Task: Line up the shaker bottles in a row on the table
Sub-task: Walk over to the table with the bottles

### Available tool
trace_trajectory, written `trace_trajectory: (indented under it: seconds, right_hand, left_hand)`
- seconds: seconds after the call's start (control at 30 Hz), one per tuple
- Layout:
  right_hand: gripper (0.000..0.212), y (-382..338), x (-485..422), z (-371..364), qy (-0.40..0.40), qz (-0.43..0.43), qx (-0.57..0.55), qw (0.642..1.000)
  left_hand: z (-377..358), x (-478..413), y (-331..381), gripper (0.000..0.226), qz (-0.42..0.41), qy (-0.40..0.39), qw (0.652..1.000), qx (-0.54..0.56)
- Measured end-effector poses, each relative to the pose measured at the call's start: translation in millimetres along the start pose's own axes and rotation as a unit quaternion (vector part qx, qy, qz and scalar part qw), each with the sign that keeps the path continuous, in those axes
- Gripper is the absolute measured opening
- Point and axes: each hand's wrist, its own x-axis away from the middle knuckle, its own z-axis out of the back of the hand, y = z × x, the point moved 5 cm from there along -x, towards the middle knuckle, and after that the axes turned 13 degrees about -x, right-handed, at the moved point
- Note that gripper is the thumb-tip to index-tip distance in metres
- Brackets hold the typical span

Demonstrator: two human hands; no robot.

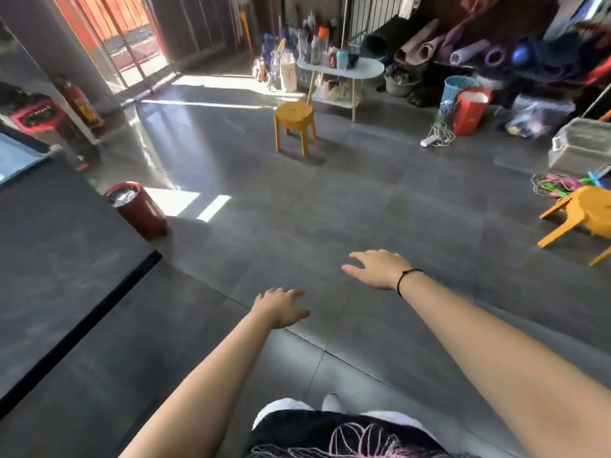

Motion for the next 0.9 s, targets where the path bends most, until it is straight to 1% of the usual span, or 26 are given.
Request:
trace_trajectory:
  seconds: [0.07,0.17,0.3,0.43,0.5,0.7,0.77,0.9]
  right_hand:
    - [0.065,2.0,-33.9,23.4,0.002,0.008,0.013,1.000]
    - [0.067,10.2,-85.0,55.0,-0.003,0.008,0.014,1.000]
    - [0.069,23.4,-168.2,100.2,0.016,0.009,0.015,1.000]
    - [0.068,37.2,-259.8,158.5,0.042,0.003,0.020,0.999]
    - [0.069,44.1,-302.4,192.4,0.043,-0.009,0.015,0.999]
    - [0.067,56.8,-416.0,290.6,0.067,-0.037,0.012,0.997]
    - [0.067,59.3,-449.0,311.5,0.068,-0.043,0.009,0.997]
    - [0.065,63.3,-523.5,342.6,0.050,-0.052,0.000,0.997]
  left_hand:
    - [25.5,-28.9,1.6,0.069,0.009,0.014,1.000,0.007]
    - [65.5,-76.5,-0.4,0.072,0.015,0.005,1.000,0.012]
    - [128.4,-162.4,-1.4,0.075,0.006,0.008,1.000,-0.005]
    - [209.6,-256.2,-4.5,0.075,-0.006,0.023,1.000,-0.016]
    - [254.0,-297.2,-6.7,0.075,-0.015,0.026,0.999,-0.018]
    - [379.2,-399.9,-8.2,0.072,-0.045,0.046,0.998,-0.026]
    - [405.8,-426.2,-9.5,0.071,-0.048,0.047,0.997,-0.024]
    - [446.6,-483.7,-16.9,0.071,-0.051,0.024,0.998,-0.018]
